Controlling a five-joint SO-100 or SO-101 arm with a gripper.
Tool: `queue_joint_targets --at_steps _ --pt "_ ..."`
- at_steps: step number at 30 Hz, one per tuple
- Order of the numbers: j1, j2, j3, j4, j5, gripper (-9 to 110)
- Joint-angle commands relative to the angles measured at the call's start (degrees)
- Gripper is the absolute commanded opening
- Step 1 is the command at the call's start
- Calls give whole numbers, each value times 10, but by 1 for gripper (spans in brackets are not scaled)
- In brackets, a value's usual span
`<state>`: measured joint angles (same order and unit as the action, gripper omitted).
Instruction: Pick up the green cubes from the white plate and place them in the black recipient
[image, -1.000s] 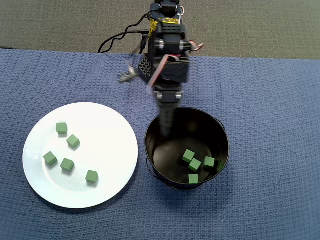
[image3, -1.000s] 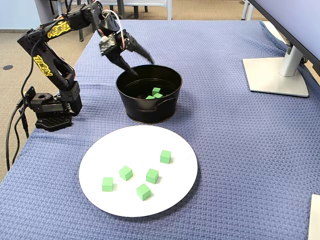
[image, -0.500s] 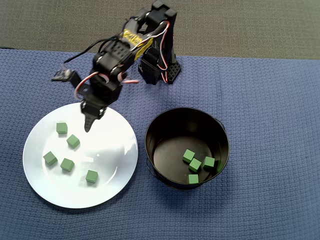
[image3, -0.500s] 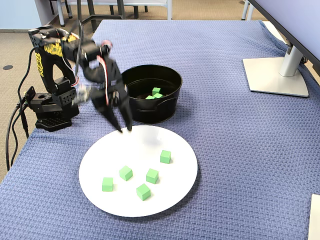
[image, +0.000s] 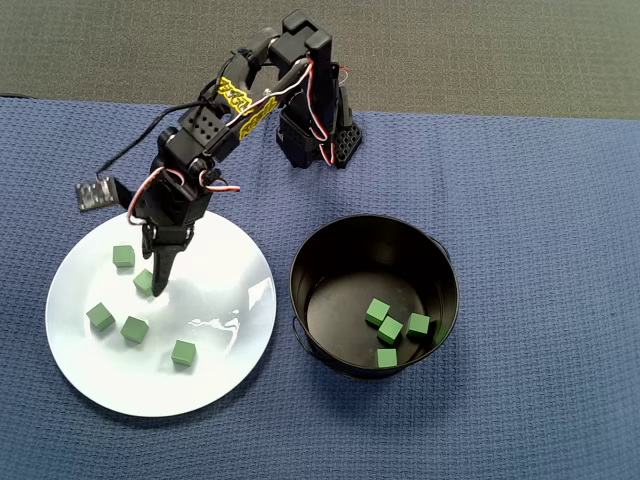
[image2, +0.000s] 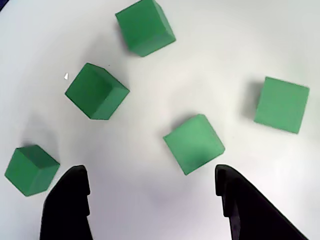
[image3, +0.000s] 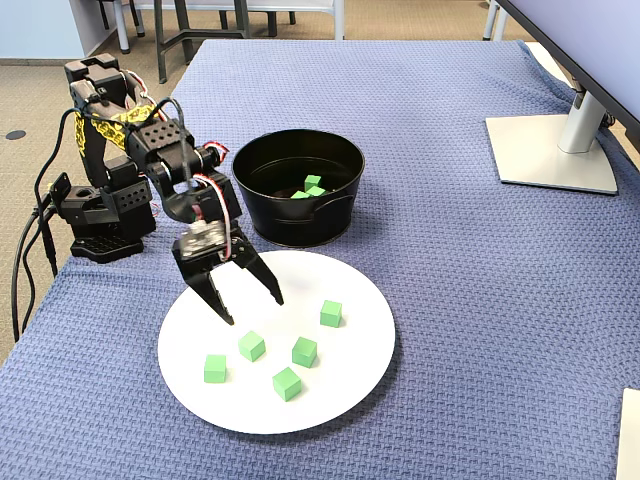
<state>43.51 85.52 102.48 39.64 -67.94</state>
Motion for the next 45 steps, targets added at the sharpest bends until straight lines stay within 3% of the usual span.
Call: queue_joint_targets --at_steps 1,6,12,45 --pt "11 4 14 -7 -164 28" --pt "17 -4 37 -19 -279 30" --pt "14 -3 41 -26 -307 30" --pt "39 -126 -91 -42 -296 22"
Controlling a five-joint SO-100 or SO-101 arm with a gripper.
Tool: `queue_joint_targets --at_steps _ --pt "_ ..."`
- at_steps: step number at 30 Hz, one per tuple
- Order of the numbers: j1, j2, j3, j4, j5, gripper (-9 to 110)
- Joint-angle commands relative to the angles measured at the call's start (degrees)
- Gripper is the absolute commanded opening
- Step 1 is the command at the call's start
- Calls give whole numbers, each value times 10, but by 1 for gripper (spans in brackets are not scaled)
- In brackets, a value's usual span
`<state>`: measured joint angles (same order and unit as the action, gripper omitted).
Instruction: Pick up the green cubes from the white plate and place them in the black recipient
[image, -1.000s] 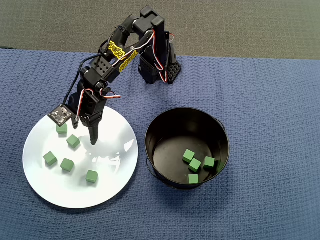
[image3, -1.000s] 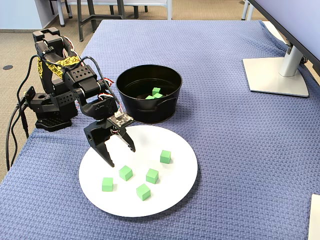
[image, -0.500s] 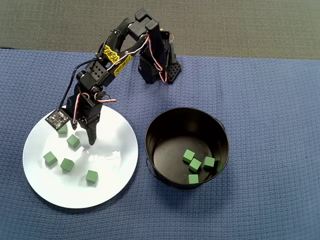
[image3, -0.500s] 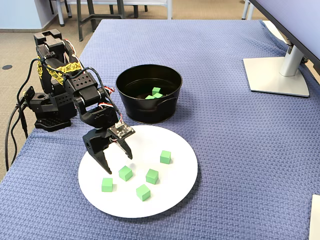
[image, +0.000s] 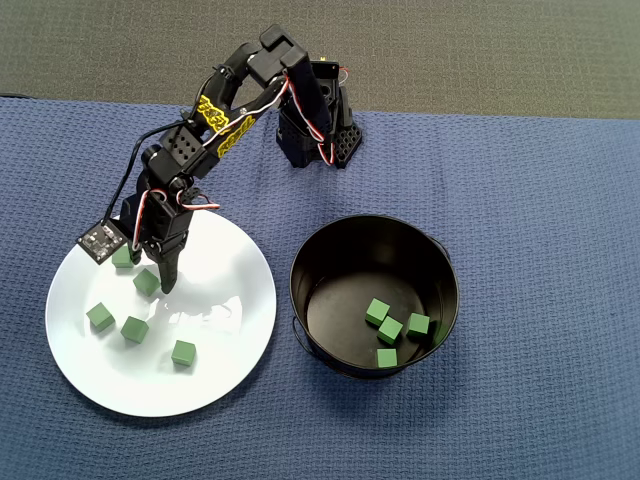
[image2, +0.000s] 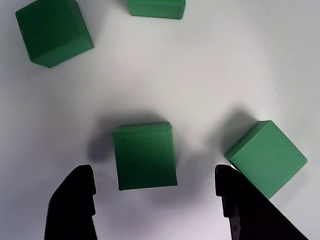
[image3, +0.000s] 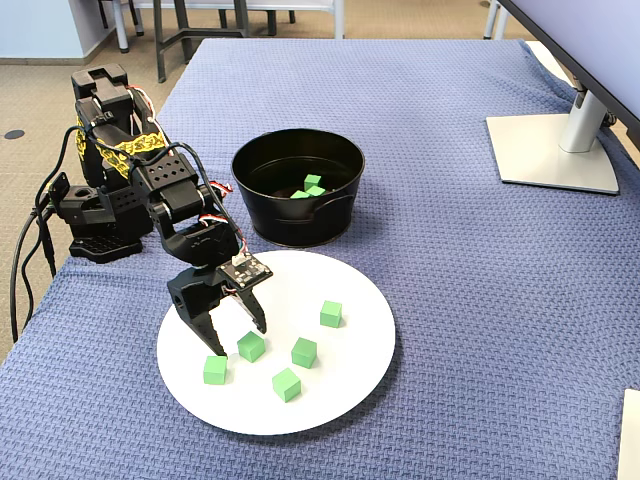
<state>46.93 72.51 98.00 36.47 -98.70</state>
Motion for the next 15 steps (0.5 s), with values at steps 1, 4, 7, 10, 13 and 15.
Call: queue_joint_targets --at_steps 1,4,7,10,13,15 --pt "4 2 -47 -13 12 21" --pt "5 -2 -48 -18 15 19" --pt "3 -4 -47 -28 26 13" --pt "1 -4 -44 -36 34 5" --pt "0 -3 -40 -42 40 0" --pt "0 -2 -36 -53 45 0"
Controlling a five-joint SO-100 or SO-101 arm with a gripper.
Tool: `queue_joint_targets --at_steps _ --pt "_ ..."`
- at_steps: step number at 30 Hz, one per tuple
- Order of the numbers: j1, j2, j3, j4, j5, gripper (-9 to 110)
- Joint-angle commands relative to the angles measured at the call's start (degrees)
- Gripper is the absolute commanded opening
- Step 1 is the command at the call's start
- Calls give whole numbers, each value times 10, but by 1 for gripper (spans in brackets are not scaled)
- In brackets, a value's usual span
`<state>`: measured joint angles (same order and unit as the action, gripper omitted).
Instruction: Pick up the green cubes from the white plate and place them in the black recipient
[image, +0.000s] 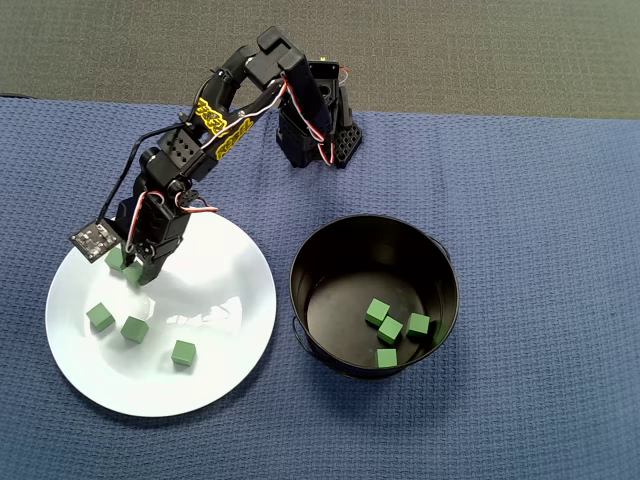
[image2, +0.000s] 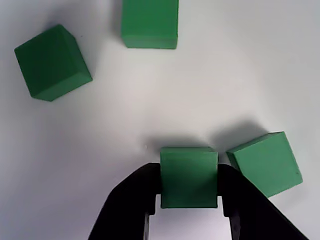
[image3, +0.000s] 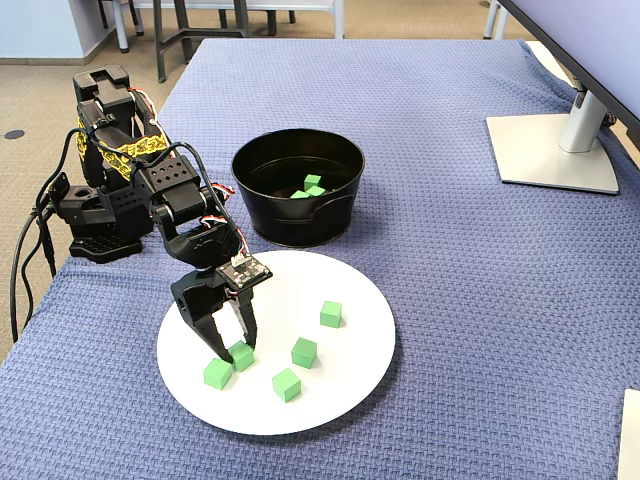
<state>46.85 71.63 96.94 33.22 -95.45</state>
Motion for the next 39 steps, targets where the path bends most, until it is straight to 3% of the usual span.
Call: queue_joint_targets --at_steps 1,6,11,19,28,37,38,39 --pt "0 7 -22 -29 16 0" --pt "-14 62 -1 -43 131 0" --pt "-33 191 -16 142 293 0" --pt "-108 391 40 238 567 0" --pt "-314 536 27 344 751 0" --pt "-555 538 90 263 827 0" --pt "-577 537 99 252 823 3" --pt "-595 532 102 251 812 23"
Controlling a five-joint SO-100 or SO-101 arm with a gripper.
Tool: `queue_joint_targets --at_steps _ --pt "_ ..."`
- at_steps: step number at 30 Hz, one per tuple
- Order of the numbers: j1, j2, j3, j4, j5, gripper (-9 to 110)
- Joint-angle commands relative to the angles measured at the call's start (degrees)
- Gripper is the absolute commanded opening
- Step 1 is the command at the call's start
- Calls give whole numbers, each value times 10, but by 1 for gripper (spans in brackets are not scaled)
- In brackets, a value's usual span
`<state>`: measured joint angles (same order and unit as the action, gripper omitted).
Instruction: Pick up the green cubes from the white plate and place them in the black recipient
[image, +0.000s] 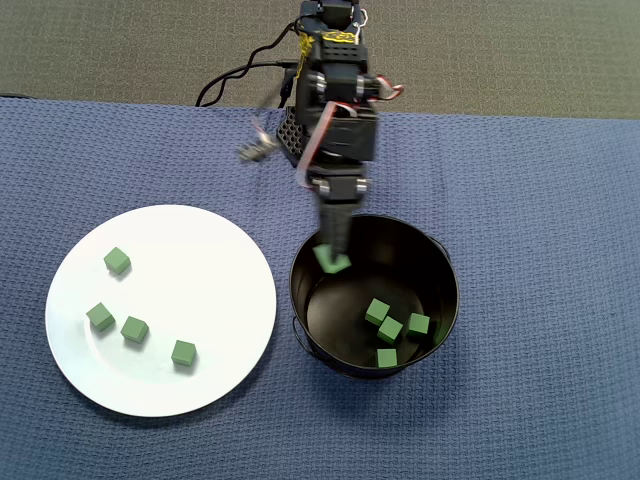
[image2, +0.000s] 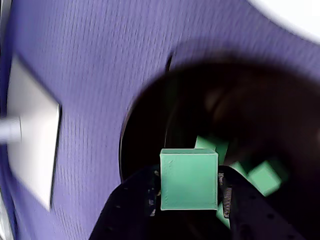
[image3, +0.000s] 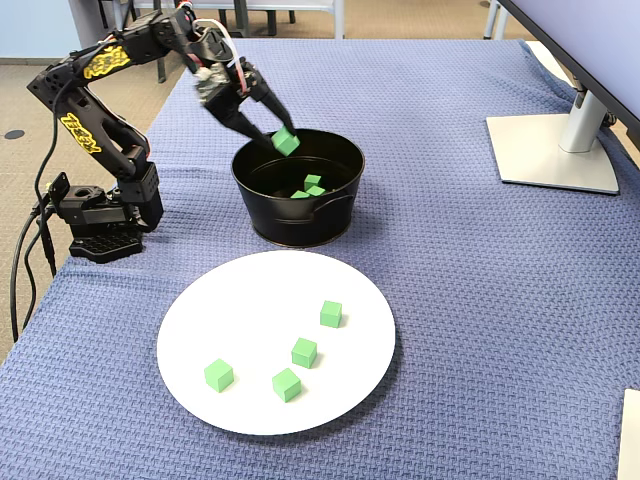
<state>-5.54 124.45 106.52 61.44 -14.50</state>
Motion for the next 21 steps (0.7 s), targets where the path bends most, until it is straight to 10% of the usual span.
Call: queue_joint_targets --at_steps 1,7,16,21 --pt "-78 0 4 -29 7 38" --pt "-15 -9 -91 46 -38 45" --pt "325 -85 -149 31 -180 4" --pt "426 -177 -134 -47 -187 0"
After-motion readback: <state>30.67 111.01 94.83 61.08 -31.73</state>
